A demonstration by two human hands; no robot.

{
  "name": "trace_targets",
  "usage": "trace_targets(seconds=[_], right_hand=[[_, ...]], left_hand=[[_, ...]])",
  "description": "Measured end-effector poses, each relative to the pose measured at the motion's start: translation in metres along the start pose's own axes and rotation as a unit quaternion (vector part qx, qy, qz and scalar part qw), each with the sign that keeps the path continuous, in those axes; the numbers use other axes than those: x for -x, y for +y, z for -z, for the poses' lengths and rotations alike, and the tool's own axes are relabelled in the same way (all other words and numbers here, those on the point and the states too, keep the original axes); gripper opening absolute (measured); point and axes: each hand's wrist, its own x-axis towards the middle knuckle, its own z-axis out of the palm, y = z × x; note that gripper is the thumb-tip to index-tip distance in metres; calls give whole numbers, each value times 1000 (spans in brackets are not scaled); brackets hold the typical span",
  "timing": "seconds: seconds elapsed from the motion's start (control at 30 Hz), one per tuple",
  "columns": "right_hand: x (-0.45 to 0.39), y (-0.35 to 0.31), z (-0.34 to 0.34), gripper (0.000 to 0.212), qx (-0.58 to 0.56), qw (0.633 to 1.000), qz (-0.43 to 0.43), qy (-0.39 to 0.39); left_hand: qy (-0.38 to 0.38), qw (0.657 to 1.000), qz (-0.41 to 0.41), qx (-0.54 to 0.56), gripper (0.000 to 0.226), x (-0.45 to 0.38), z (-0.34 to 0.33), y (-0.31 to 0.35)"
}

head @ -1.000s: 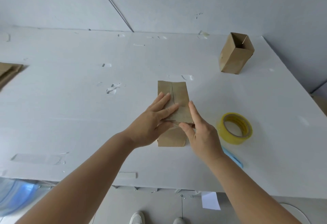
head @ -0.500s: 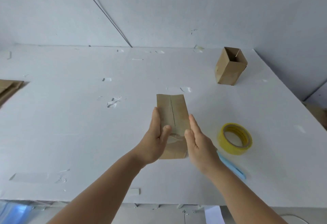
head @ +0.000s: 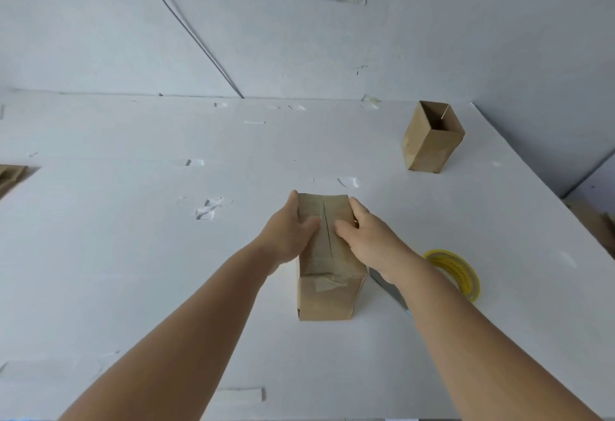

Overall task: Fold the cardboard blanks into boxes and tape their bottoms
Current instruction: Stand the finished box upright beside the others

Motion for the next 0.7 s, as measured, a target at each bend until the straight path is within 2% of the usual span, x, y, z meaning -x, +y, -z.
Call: trace_targets(seconds=[0.07, 0.1, 0.17, 0.23, 0.3, 0.4, 0.5, 0.57, 0.7], right_hand=[[2, -2, 3, 31, -79, 997, -17, -8], [5, -3, 4, 28, -96, 995, -18, -6], [10, -6, 7, 33, -122, 992, 1, 9], [15, -11, 10, 43, -158, 985, 48, 58], [17, -19, 11, 44, -197, 968, 95, 123], [21, -34, 7, 48, -230, 948, 106, 194], [23, -40, 2, 42, -264, 928, 80, 251], [24, -39, -1, 37, -288, 917, 72, 268], [20, -37, -10, 43, -250, 918, 104, 290]], left_hand=[[5, 1000, 6, 0, 29, 0, 3, 4], [9, 1000, 9, 12, 24, 1, 5, 6], [30, 997, -2, 68, 25, 3, 10, 13], [59, 988, -33, 140, 32, 8, 14, 21], [85, 973, -84, 199, 23, 11, 15, 27], [112, 951, -131, 255, 18, 18, 13, 37], [85, 943, -155, 283, 24, 20, 11, 37], [67, 941, -158, 291, 35, 21, 13, 37], [29, 953, -168, 251, 52, 22, 15, 31]])
